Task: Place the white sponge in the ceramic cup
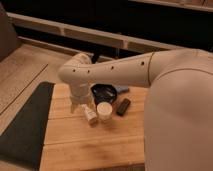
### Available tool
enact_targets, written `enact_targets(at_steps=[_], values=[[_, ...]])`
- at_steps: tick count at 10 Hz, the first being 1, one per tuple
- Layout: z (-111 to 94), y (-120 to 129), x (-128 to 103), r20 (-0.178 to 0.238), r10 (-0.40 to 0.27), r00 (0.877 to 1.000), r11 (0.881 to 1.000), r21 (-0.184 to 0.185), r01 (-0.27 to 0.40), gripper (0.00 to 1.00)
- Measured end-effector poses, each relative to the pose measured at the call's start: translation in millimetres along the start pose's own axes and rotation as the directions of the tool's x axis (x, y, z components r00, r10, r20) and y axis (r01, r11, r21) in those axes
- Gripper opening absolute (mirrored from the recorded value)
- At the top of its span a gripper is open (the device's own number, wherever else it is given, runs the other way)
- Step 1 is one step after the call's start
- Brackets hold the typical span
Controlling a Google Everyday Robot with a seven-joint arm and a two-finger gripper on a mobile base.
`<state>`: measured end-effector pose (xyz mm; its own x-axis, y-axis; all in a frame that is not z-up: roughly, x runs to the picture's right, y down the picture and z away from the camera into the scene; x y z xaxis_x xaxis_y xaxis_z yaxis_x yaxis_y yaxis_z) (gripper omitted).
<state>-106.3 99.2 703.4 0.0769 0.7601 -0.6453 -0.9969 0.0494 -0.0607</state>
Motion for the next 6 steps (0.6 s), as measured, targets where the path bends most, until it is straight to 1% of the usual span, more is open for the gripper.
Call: enact_targets(at_steps=[1, 2, 3, 4, 5, 6], values=[[-2.3, -5.8, -9.1, 0.027, -0.005, 1.000, 1.000, 0.007, 0.005, 0.65], [-9.6, -21.3, -32.0, 0.092, -0.017, 0.996, 1.000, 0.013, 0.016, 0.65], [-18.6, -37.9, -51.4, 0.148, -0.018, 0.989, 1.000, 0.015, 0.016, 0.65], [-35.3, -63.8, -78.4, 0.239, -0.014, 0.971, 1.000, 0.006, 0.013, 0.65], [-47.8, -75.7, -90.4, 0.293, -0.003, 0.956, 1.000, -0.009, 0.006, 0.65], [-61.8, -95.2, -101.8, 0.348, 0.021, 0.937, 1.000, -0.023, -0.014, 0.65]])
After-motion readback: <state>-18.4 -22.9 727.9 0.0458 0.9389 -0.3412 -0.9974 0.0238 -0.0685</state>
